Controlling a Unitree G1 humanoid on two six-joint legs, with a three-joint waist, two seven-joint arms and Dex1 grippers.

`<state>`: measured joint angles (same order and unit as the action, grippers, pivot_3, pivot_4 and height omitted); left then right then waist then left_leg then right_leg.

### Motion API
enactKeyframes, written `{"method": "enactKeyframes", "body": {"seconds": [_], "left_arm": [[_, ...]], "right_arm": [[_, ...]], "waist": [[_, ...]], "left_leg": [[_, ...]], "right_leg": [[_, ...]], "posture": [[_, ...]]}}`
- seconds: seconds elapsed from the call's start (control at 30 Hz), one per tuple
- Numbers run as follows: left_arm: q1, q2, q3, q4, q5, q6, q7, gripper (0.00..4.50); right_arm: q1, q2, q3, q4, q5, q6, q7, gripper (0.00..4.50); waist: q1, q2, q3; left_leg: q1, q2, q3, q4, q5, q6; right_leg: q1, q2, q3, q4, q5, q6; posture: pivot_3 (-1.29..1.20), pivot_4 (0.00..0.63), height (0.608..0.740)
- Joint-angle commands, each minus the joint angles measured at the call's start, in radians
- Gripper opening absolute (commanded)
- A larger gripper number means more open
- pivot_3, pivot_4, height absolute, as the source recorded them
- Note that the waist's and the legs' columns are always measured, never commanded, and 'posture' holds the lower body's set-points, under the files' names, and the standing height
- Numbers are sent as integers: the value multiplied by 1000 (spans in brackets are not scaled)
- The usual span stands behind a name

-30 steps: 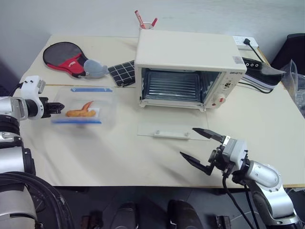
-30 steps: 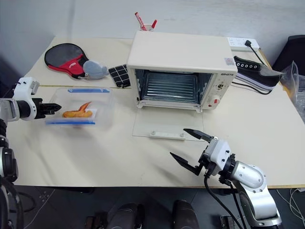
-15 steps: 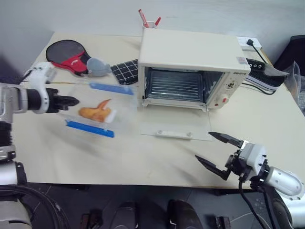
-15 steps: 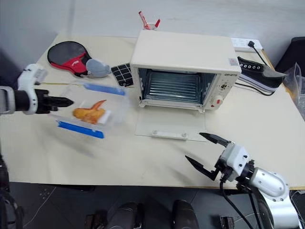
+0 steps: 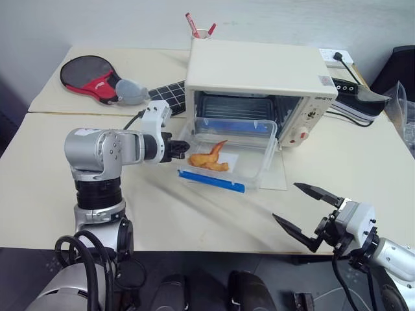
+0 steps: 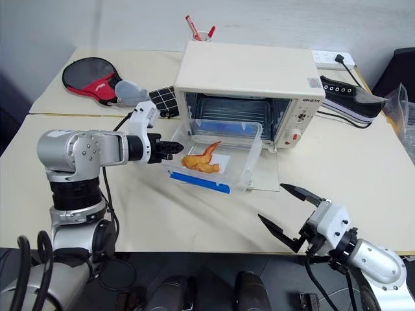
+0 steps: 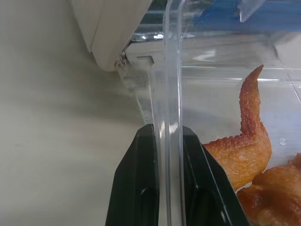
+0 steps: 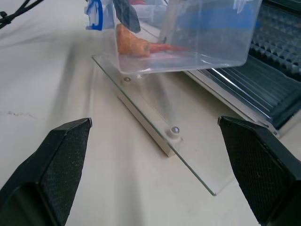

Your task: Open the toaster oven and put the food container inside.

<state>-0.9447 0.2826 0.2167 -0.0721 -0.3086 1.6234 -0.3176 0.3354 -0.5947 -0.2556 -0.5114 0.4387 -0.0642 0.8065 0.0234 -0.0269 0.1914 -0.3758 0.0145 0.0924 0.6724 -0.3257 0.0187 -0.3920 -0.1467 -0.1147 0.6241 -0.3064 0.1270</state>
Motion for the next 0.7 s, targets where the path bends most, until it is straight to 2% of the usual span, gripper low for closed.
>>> {"method": "enactKeyframes", "body": {"seconds": [0.03, 0.17, 0.23, 0.37, 0.53, 0.63, 0.7], "left_arm": [[-57, -17, 8, 6, 28, -14, 55, 141], [-70, -24, -8, 17, 15, -16, 56, 141], [-77, -35, -18, 24, 8, -23, 54, 868], [-91, -59, -18, 26, -7, -26, 49, 2040], [-101, -44, 2, 27, -30, -53, 26, 3567], [-87, 38, -30, 15, -75, -120, -67, 3567], [-54, 144, -77, 6, -114, -219, -199, 3567]], "right_arm": [[17, 15, -23, -64, -6, -15, -30, 4500], [25, 26, -26, -77, -14, -13, -50, 4500], [28, 29, -27, -80, -18, -15, -58, 4500], [41, 30, -30, -85, -21, -19, -69, 4500], [55, 26, -62, -86, -4, -10, -79, 4500], [54, 14, -90, -113, 55, 49, -93, 4500], [62, -11, -101, -159, 144, 131, -91, 4500]], "waist": [[2, 0, 0], [5, 0, 0], [4, 0, 0], [4, 0, 0], [3, 0, 0], [3, 0, 0], [-3, 1, 0]], "left_leg": [[0, 0, 0, 1, 0, 0], [0, 0, 0, 2, 0, 0], [0, 0, 0, 2, 0, 0], [0, -1, 0, 3, 0, 0], [0, 0, 0, 3, 0, 0], [0, 0, 0, 3, 0, 0], [0, 0, 0, 2, 0, 0]], "right_leg": [[0, 0, 0, 0, 0, 0], [1, -1, 0, 1, 0, 0], [1, -1, 0, 1, 0, 0], [1, -1, 0, 1, 0, 0], [1, -1, 0, 1, 0, 0], [1, -1, 0, 1, 0, 0], [0, -1, 0, 1, 0, 0]], "posture": [[0, 150, 740], [0, 150, 740], [0, 150, 740], [0, 150, 740], [0, 150, 740], [0, 150, 740], [0, 150, 740]]}}
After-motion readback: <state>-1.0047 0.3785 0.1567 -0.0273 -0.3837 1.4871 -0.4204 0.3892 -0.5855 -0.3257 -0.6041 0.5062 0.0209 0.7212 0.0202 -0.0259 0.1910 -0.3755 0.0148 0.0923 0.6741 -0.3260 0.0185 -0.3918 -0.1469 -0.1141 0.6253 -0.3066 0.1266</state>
